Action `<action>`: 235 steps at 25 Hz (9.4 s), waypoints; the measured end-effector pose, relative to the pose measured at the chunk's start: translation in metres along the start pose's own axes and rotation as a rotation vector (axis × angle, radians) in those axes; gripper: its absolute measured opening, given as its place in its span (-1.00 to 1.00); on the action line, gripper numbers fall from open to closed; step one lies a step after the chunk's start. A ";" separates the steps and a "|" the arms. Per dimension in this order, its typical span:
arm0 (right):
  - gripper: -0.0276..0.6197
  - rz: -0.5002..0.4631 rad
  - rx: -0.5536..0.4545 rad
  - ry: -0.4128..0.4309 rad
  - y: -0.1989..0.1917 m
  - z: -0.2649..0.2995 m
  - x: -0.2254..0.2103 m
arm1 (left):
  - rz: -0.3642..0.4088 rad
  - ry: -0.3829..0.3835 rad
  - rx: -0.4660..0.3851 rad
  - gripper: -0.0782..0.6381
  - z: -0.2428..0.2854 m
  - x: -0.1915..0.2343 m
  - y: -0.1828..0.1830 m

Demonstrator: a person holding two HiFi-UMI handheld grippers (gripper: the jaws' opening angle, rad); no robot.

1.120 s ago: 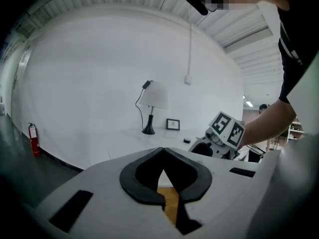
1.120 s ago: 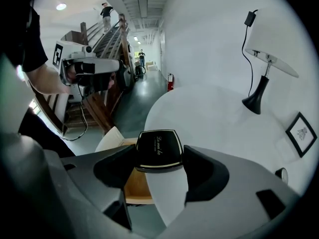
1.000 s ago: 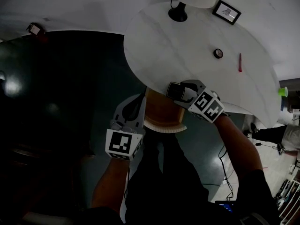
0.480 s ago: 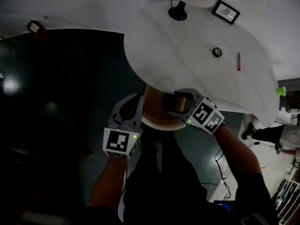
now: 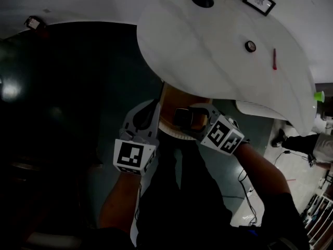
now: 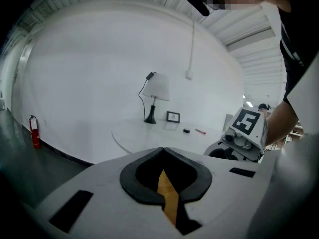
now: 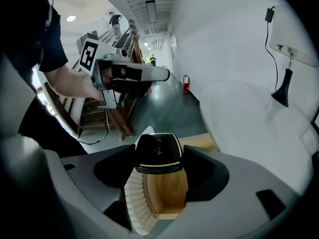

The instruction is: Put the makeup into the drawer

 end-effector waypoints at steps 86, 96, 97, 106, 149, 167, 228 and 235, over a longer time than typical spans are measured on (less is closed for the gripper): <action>-0.86 0.299 -0.423 -0.390 -0.053 -0.173 -0.204 | -0.014 -0.192 0.069 -0.75 0.153 -0.100 0.150; -0.87 0.354 -0.356 -0.461 -0.093 -0.174 -0.284 | -0.004 -0.208 0.066 -0.75 0.219 -0.101 0.161; -0.87 0.355 -0.350 -0.458 -0.095 -0.173 -0.288 | 0.000 -0.206 0.063 -0.75 0.225 -0.100 0.162; -0.85 0.324 -0.307 -0.413 -0.108 -0.158 -0.309 | 0.005 -0.208 0.058 -0.75 0.271 -0.098 0.161; -0.26 0.231 -0.127 -0.434 -0.072 -0.128 -0.280 | -0.021 -0.103 0.048 -0.75 0.172 -0.078 0.137; -0.27 0.164 -0.186 -0.279 -0.004 -0.100 -0.101 | -0.003 -0.044 0.048 -0.75 0.022 -0.064 0.091; -0.26 -0.269 0.007 0.169 -0.050 0.158 -0.014 | -0.119 0.030 -0.003 -0.75 0.014 0.009 -0.057; -0.26 -0.259 -0.127 0.063 -0.014 0.098 -0.008 | -0.083 0.051 -0.029 -0.75 0.012 -0.001 -0.005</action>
Point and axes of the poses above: the fingertips, and each gripper's own axes: z forward along the fingers, x to its left, y out of its top, the point moved 9 cm from there along -z, backward along the fingers, and after that the axes turned 10 degrees about -y, right-handed, at the moved point
